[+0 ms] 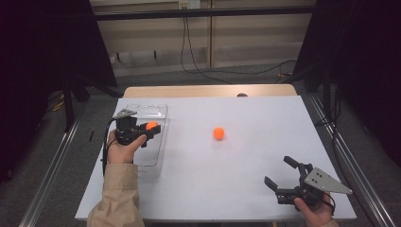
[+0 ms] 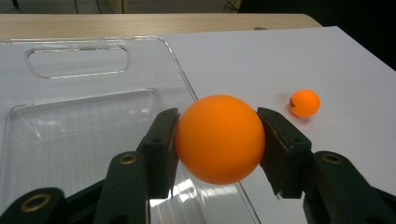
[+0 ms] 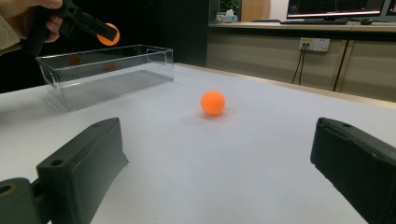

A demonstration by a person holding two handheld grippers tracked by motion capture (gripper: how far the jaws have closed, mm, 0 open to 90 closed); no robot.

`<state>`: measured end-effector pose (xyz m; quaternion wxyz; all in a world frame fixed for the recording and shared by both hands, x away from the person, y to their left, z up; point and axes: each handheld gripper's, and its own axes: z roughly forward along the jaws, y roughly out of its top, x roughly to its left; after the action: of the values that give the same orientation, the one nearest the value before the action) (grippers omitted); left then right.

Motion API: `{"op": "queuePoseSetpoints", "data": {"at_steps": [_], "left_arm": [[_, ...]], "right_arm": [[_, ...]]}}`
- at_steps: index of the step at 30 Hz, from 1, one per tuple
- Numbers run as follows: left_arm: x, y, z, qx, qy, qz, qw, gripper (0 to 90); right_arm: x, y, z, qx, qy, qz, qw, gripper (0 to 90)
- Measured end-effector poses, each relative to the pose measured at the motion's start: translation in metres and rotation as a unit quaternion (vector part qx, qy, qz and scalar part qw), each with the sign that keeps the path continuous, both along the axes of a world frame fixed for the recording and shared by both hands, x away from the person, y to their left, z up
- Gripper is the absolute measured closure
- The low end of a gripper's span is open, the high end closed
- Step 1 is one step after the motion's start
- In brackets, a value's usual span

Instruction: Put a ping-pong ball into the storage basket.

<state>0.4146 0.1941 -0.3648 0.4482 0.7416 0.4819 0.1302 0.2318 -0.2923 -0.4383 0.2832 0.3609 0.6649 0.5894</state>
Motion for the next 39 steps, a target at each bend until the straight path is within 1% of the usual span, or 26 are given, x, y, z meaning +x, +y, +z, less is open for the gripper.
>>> {"op": "queuePoseSetpoints", "data": {"at_steps": [6,12,14,15,16,19,23,28,29,31,35,39], "left_arm": [[0.000,0.002,-0.001,0.002,0.001,0.003,1.0000,50.9],[0.001,0.007,-0.001,0.012,0.000,0.014,0.9998,50.8],[0.001,0.008,-0.003,0.008,-0.001,0.018,0.9998,50.8],[0.001,0.008,-0.004,0.012,0.001,0.019,0.9997,50.8],[0.002,0.009,-0.005,0.012,0.002,0.020,0.9997,50.8],[0.003,0.011,-0.007,0.020,0.002,0.025,0.9995,50.8],[0.003,0.014,-0.009,0.022,0.001,0.030,0.9993,50.8],[0.004,0.016,-0.011,0.040,-0.005,0.036,0.9986,50.5],[0.004,0.016,-0.011,0.038,-0.005,0.037,0.9985,50.4],[0.004,0.016,-0.013,0.044,-0.004,0.038,0.9983,49.8],[0.005,0.017,-0.015,0.050,-0.001,0.038,0.9980,50.0],[0.005,0.017,-0.015,0.048,-0.004,0.038,0.9981,49.0]], "right_arm": [[0.000,0.000,0.000,0.001,0.000,0.000,1.0000,2.1],[0.000,0.000,0.000,0.001,0.000,0.000,1.0000,2.1],[0.000,0.000,0.000,0.001,0.000,0.000,1.0000,2.1],[0.000,0.000,0.000,0.001,0.000,0.000,1.0000,2.1],[0.000,0.000,0.000,0.001,0.000,0.000,1.0000,2.1],[0.000,0.000,0.000,0.001,0.000,0.000,1.0000,2.1],[0.000,0.000,0.000,0.001,0.000,0.000,1.0000,2.1],[0.000,0.000,0.000,0.001,0.000,0.000,1.0000,2.1],[0.000,0.000,0.000,0.001,0.000,0.000,1.0000,2.1],[0.000,0.000,0.000,0.001,-0.001,0.000,1.0000,2.1],[0.000,0.000,0.000,0.001,-0.001,0.000,1.0000,2.1],[0.000,0.000,0.000,0.000,-0.001,0.000,1.0000,2.1]]}}
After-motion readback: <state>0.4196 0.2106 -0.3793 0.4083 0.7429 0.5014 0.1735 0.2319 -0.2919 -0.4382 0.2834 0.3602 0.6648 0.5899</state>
